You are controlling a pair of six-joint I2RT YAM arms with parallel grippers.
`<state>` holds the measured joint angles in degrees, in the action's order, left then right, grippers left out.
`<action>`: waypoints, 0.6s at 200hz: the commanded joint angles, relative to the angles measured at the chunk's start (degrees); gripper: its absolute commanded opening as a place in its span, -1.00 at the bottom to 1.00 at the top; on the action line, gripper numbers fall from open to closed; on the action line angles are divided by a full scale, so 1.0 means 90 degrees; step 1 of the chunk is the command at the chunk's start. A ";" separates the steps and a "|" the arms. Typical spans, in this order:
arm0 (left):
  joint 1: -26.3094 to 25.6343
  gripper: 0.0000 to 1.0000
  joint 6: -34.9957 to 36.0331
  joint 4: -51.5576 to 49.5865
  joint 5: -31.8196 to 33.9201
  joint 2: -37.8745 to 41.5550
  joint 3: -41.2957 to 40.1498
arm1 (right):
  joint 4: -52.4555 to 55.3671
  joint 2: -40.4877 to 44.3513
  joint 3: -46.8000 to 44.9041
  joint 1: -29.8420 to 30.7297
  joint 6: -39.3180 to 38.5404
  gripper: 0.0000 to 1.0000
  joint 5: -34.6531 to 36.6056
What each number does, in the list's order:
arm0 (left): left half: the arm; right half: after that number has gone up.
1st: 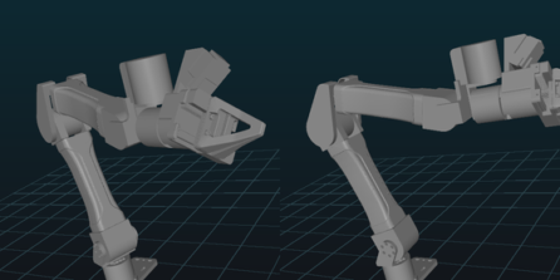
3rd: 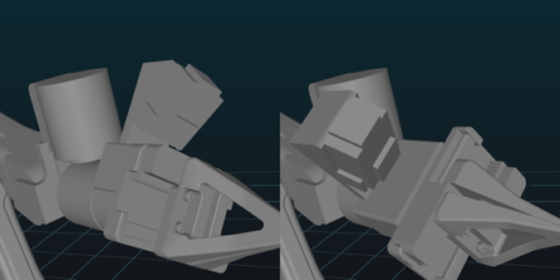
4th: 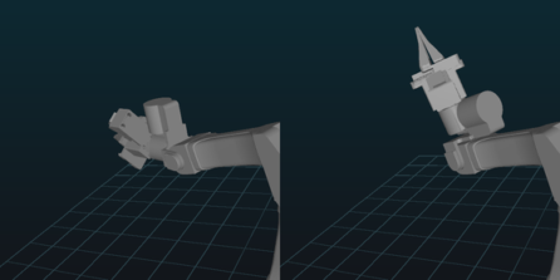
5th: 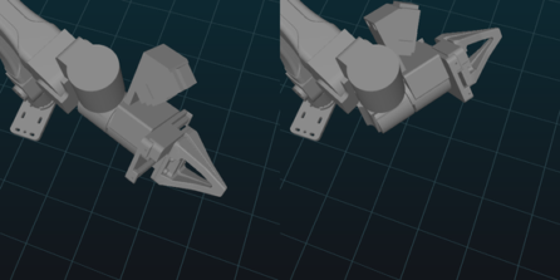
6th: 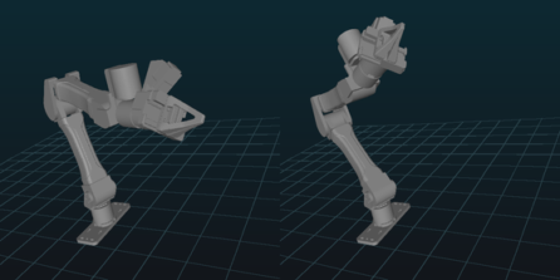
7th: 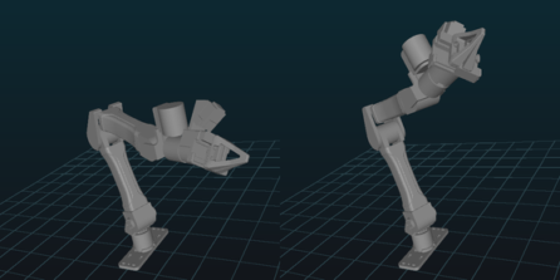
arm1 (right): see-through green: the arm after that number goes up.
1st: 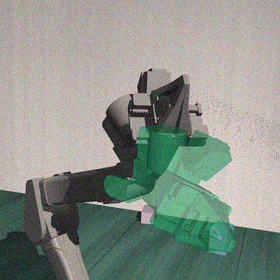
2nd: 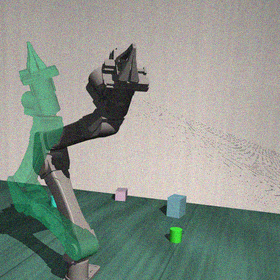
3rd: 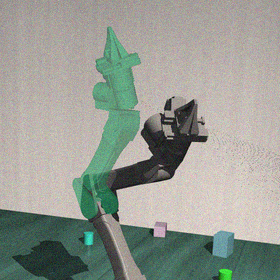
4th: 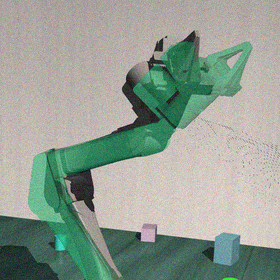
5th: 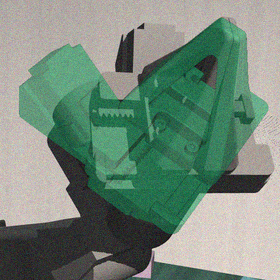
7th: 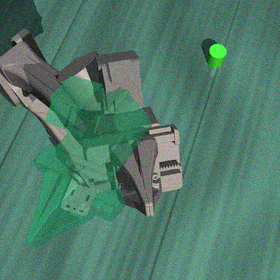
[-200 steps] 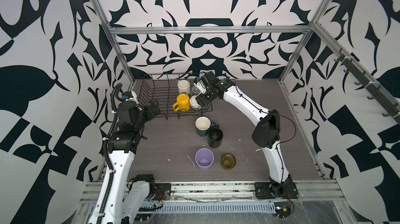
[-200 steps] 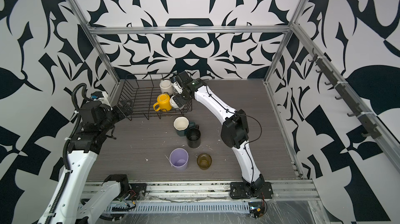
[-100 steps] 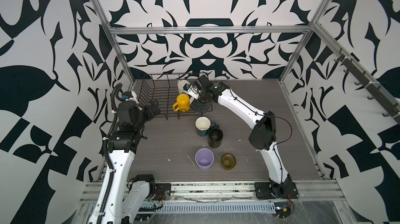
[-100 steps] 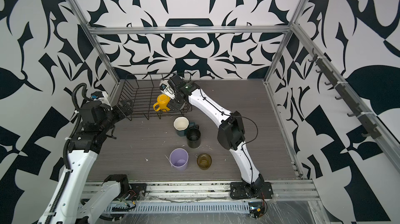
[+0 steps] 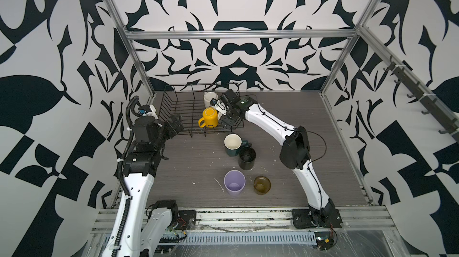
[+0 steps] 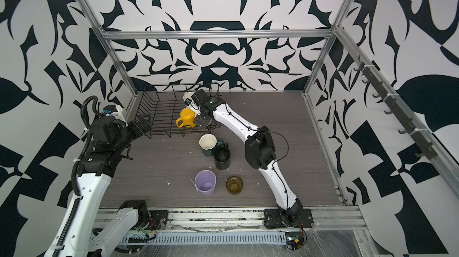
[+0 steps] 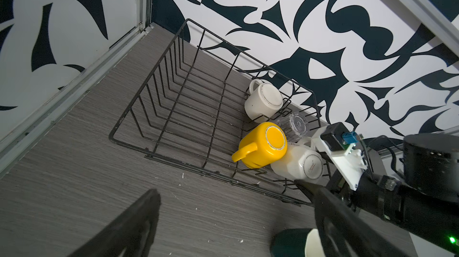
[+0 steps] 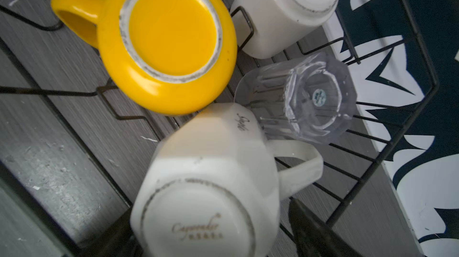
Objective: Load cups into a dish rack
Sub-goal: Rotate the cup at the dish rack.
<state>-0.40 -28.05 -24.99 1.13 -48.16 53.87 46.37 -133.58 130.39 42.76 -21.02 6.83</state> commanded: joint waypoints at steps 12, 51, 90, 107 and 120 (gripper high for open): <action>0.0034 0.99 0.0065 -0.0089 0.0041 0.0097 -0.0043 | -0.0338 0.0295 0.0176 0.0016 -0.0057 0.83 0.0060; 0.0045 0.98 0.0070 -0.0083 0.0031 0.0088 -0.0060 | -0.0310 0.0207 0.0258 0.0023 -0.0087 0.77 -0.0075; 0.0055 0.98 0.0070 -0.0102 0.0023 0.0107 -0.0070 | -0.0269 0.0048 0.0496 0.0035 -0.0012 0.29 -0.0124; 0.0064 0.98 0.0070 -0.0104 0.0020 0.0117 -0.0077 | -0.0270 0.0028 0.0541 0.0035 0.0075 0.13 -0.0110; 0.0063 0.99 0.0080 -0.0108 0.0034 0.0124 -0.0087 | -0.0278 0.0046 0.0532 0.0045 0.0181 0.06 -0.0073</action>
<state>-0.21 -28.01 -25.19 1.15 -47.99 53.87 46.06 -133.71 132.33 42.85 -21.02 5.98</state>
